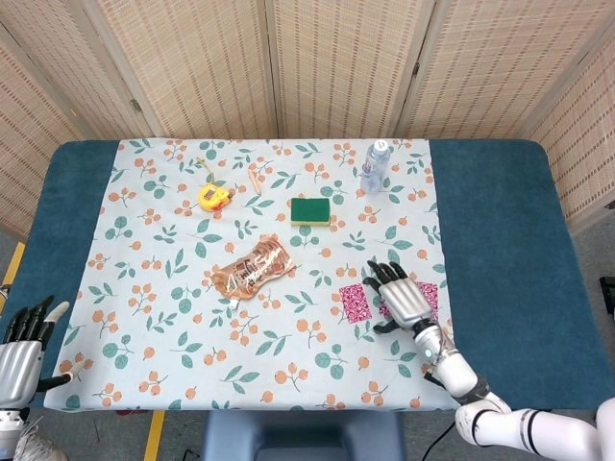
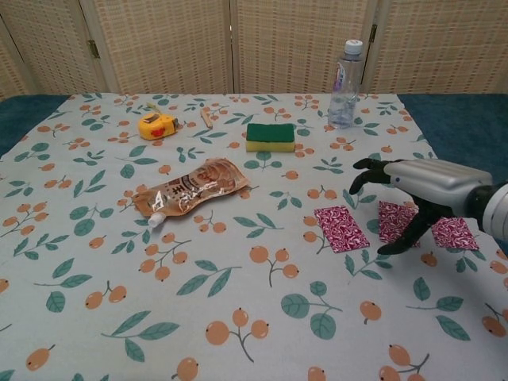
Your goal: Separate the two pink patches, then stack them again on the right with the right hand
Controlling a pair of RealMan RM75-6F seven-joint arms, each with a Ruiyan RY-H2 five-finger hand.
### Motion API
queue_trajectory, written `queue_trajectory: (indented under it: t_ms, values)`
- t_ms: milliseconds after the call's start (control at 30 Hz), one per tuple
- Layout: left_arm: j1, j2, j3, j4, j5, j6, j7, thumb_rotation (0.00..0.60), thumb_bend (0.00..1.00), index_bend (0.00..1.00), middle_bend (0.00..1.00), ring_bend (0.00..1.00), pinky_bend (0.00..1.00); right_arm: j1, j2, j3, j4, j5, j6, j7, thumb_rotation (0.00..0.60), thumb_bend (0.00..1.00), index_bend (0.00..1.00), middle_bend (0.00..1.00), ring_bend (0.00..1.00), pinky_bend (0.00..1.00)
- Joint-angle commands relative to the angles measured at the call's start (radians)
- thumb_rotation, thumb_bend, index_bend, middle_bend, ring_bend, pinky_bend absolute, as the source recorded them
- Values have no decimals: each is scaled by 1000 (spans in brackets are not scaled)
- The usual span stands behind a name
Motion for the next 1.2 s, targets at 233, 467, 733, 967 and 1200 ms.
queue_trajectory:
  t_ms: [233,467,733,967,1200]
  values:
    - [5,0,1,4,-8,-4,-2,600,223,142,43,94,0,88,-45,15,24,114,-54,-120,539,49,184,0,0,0]
    - [2,1,0,2,-10,-10,0,600,223,143,43,94,0,125,-59,17,36,168,-74,-142,541,48,182,0,0,0]
    - [2,3,-2,3,-14,-13,-1,600,223,143,43,94,0,162,-60,14,37,242,-88,-167,540,49,184,0,0,0]
    - [4,4,-2,2,-14,-11,-2,600,223,144,43,94,0,194,-55,6,35,306,-101,-190,540,49,212,0,0,0]
    - [6,6,-2,0,-15,-10,-1,600,223,143,43,94,0,211,-45,-4,27,341,-104,-179,537,49,278,1,0,0]
